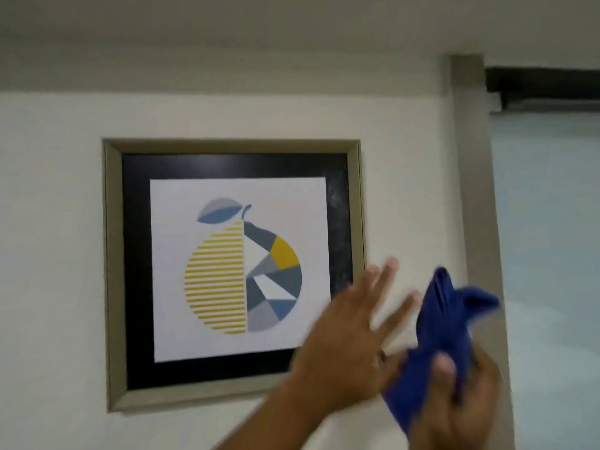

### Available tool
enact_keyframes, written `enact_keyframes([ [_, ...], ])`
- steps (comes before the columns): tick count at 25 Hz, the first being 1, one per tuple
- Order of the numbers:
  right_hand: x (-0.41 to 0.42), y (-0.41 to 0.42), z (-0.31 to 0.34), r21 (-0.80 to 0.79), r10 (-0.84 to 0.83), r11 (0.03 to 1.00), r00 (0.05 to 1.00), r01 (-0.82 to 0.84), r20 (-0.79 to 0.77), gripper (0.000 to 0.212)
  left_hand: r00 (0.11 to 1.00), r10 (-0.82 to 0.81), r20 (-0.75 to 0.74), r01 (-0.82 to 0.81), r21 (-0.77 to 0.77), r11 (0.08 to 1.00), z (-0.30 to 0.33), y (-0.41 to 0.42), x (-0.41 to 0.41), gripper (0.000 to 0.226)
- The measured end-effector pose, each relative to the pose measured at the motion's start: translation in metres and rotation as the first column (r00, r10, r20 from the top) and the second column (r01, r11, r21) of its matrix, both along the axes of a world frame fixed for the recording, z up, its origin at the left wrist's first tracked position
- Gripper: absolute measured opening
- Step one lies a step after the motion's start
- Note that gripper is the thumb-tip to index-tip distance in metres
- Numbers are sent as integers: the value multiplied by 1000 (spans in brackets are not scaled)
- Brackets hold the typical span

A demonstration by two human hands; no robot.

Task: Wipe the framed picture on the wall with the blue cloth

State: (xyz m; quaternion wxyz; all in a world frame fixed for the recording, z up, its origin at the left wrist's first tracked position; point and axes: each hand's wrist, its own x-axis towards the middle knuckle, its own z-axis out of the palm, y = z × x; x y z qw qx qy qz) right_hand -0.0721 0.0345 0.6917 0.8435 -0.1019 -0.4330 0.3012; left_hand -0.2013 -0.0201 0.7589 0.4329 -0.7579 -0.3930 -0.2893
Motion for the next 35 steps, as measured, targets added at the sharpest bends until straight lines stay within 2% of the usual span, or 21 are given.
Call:
enact_keyframes([
  [1,-12,-10,41,31,-6,1000,998,4,56,44,990,134,51,-136,49,989,26,-9,-13,70],
  [3,-41,-9,108,93,-39,995,984,23,175,51,900,406,159,-419,60,906,79,-16,-50,75],
  [5,-62,6,167,197,-126,978,946,68,300,51,789,586,186,-596,0,803,96,-12,-84,75],
  [6,-72,16,190,281,-224,952,903,122,366,52,745,641,183,-648,-26,761,96,-8,-100,76],
  [7,-79,31,207,364,-333,915,832,172,444,54,712,683,163,-688,-31,725,95,-3,-113,77],
  [9,-99,59,222,518,-585,803,561,296,586,56,689,712,135,-715,-34,698,90,2,-129,82],
  [11,-117,85,216,595,-723,684,290,422,626,62,719,675,166,-683,-14,730,77,11,-136,85],
  [12,-121,93,209,598,-739,658,240,458,629,66,730,658,183,-669,-7,744,72,15,-136,86],
  [15,-128,98,197,618,-796,585,229,525,560,69,757,623,197,-646,92,757,65,22,-143,89],
  [18,-127,94,167,595,-767,624,252,506,590,68,733,656,178,-677,106,728,61,22,-143,88],
  [21,-127,91,78,570,-721,672,242,473,649,69,738,647,193,-670,92,737,47,23,-146,84],
  [24,-125,85,-15,611,-727,648,132,455,674,72,731,662,165,-680,97,727,24,23,-150,81],
  [26,-121,81,-31,594,-693,680,114,429,711,70,718,680,146,-695,112,710,15,20,-151,81],
  [30,-117,81,27,596,-688,683,97,422,719,69,728,671,139,-685,128,717,5,18,-154,79],
  [35,-120,82,193,555,-705,665,175,501,687,67,728,671,140,-685,162,710,1,17,-154,77],
])
